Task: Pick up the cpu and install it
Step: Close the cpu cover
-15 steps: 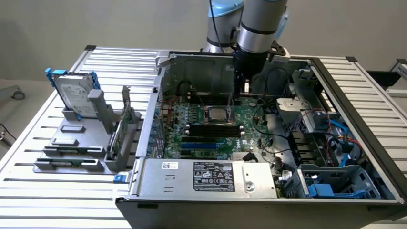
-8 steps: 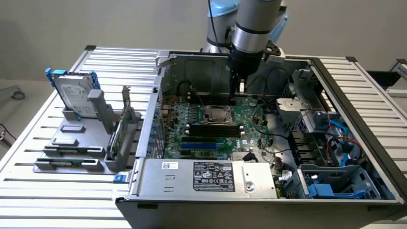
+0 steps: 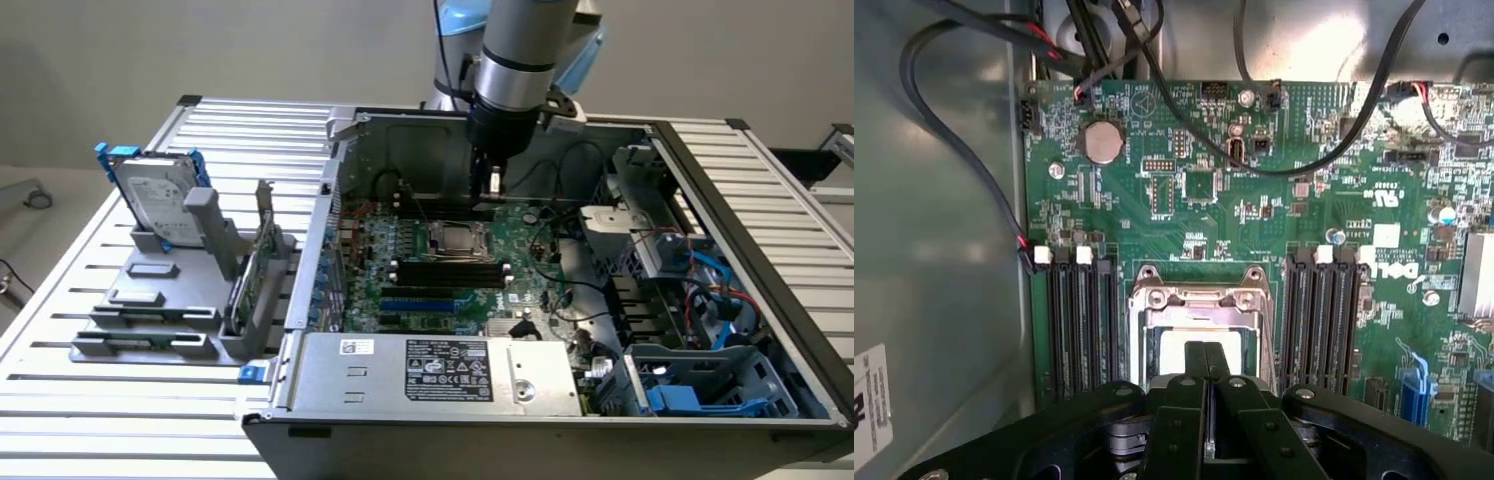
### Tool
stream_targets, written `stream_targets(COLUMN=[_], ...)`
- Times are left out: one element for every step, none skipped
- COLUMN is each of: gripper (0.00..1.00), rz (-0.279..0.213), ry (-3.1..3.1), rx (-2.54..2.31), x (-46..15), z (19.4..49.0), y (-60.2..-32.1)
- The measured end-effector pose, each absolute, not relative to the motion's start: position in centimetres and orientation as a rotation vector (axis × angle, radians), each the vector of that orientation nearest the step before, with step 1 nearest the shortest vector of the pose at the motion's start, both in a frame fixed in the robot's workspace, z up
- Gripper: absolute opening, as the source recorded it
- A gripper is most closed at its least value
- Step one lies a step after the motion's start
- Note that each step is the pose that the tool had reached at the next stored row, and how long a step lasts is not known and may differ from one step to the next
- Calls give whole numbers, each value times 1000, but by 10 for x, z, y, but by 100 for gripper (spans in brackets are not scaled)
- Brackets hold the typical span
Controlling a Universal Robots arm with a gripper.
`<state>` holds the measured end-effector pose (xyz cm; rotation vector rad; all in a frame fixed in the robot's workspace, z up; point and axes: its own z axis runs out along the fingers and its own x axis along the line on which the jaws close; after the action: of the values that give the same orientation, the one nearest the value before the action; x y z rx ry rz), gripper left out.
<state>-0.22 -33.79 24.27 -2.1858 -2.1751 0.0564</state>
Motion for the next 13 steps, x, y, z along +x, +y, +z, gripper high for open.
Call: stream_targets(gripper=[11,11,11,11,11,11,11,11,11,11,11,11,11], rz=[60,64,70,75,81,87,92,97,103,108,113,118,123], ry=[-2173,-2171,-2169,-2166,-2163,-2160,-2158,-2155,-2152,-2150,-2147,-2145,-2142], rx=[-2184,-2182,-2180,-2177,-2174,-2171,-2169,-2166,-2164,-2161,-2158,-2156,-2154], x=[-4,-5,-6,-8,-9,-10,-12,-13,-14,-16,-17,-18,-19], z=[243,242,242,242,241,241,240,240,239,239,238,238,237], y=[-338,-338,-338,-338,-338,-338,-338,-338,-338,-338,-338,-338,-338])
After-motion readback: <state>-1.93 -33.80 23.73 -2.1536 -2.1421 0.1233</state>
